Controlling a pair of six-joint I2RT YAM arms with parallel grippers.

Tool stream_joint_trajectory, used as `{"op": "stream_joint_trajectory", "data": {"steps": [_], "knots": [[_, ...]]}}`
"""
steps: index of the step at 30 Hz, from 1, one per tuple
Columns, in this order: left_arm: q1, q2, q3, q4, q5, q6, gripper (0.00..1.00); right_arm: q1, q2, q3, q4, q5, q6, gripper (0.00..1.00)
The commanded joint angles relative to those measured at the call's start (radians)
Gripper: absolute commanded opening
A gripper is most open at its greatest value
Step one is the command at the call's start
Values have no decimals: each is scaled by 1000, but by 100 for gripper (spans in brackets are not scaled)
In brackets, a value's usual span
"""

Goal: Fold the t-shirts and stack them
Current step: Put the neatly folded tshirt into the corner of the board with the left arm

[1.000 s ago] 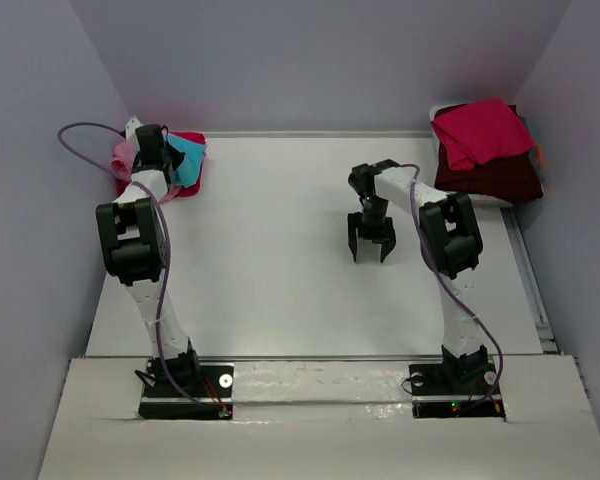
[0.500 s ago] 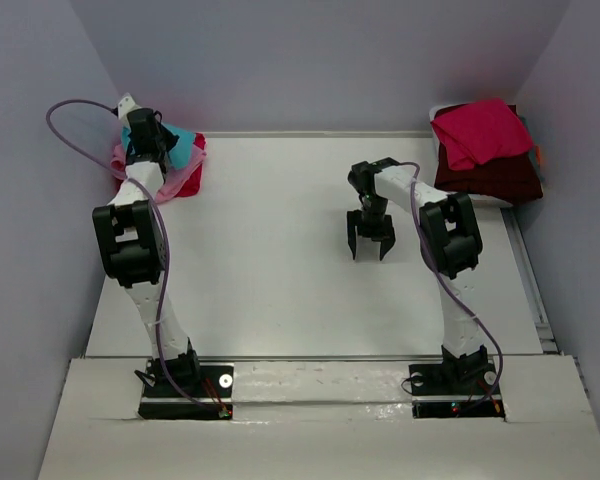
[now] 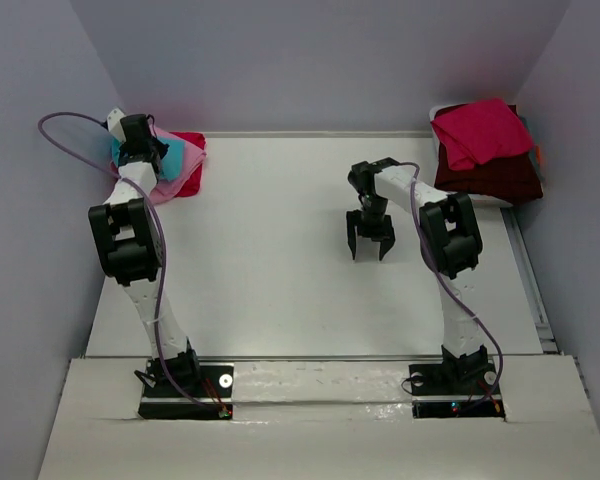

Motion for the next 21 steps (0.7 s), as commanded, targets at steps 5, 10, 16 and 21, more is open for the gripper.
{"op": "stream_joint_trajectory", "data": {"steps": [5, 10, 16, 21], "knots": [[16, 15, 15, -31, 30, -43, 27, -5, -6, -12, 11, -27, -20, 76], [16, -5, -6, -11, 55, -40, 15, -5, -16, -36, 25, -34, -25, 76], [16, 2, 1, -17, 54, -46, 6, -5, -26, -58, 37, -39, -31, 76], [16, 11, 4, 27, 61, -21, 6, -5, -26, -56, 34, -33, -34, 76]]}}
